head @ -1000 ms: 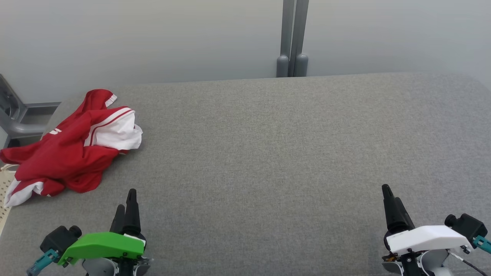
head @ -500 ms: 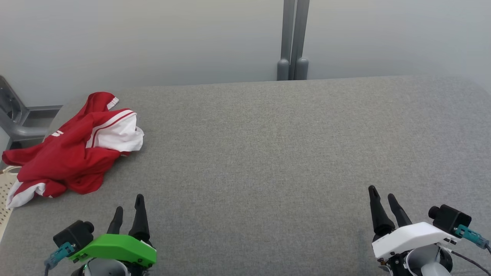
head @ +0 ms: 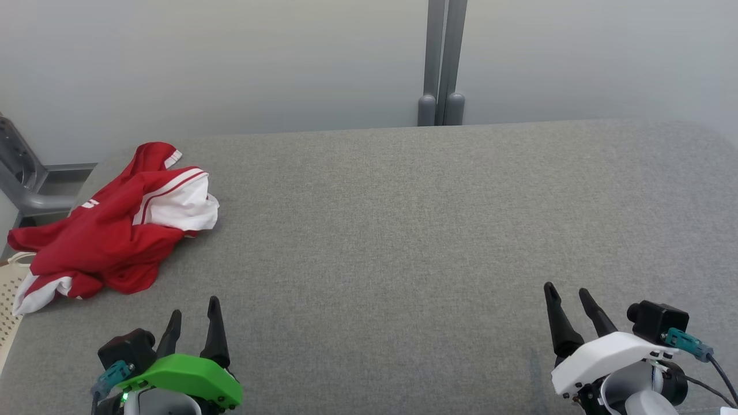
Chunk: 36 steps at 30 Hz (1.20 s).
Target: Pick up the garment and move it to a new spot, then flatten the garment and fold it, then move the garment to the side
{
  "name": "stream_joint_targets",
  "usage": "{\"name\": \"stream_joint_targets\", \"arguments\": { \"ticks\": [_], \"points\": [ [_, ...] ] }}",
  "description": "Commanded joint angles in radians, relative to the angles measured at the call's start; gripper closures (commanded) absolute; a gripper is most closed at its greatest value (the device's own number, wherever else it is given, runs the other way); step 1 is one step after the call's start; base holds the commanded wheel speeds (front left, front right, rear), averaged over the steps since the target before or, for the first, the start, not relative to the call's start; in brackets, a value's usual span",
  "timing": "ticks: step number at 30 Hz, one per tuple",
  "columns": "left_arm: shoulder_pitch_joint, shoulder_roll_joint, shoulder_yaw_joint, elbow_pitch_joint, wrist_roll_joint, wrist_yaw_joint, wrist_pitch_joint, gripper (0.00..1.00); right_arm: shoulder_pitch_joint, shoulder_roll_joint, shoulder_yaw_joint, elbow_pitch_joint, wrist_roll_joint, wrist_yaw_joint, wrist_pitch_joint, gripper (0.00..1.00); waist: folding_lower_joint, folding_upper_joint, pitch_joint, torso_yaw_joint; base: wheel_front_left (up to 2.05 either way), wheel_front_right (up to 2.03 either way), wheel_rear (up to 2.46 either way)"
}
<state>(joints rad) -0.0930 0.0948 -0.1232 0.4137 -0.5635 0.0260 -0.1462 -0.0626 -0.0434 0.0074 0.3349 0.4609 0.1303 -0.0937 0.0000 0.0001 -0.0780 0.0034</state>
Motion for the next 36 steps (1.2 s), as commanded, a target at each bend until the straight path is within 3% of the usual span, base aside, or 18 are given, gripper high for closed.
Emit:
{"name": "stream_joint_targets", "arguments": {
  "ticks": [1,36],
  "points": [
    [-0.023,0.013,-0.005,-0.002,0.026,0.003,-0.01,0.0,-0.014,-0.006,0.002,-0.002,-0.033,0.0,0.002,0.0,0.0,-0.0001,-0.002,0.0,0.0,0.0,0.0],
    [0.002,0.046,-0.057,0.032,0.237,0.03,-0.063,0.0,-0.012,-0.008,0.033,0.043,-0.302,0.001,-0.029,0.0,0.0,-0.0001,-0.031,-0.002,0.0,0.0,0.0]
  ]
}}
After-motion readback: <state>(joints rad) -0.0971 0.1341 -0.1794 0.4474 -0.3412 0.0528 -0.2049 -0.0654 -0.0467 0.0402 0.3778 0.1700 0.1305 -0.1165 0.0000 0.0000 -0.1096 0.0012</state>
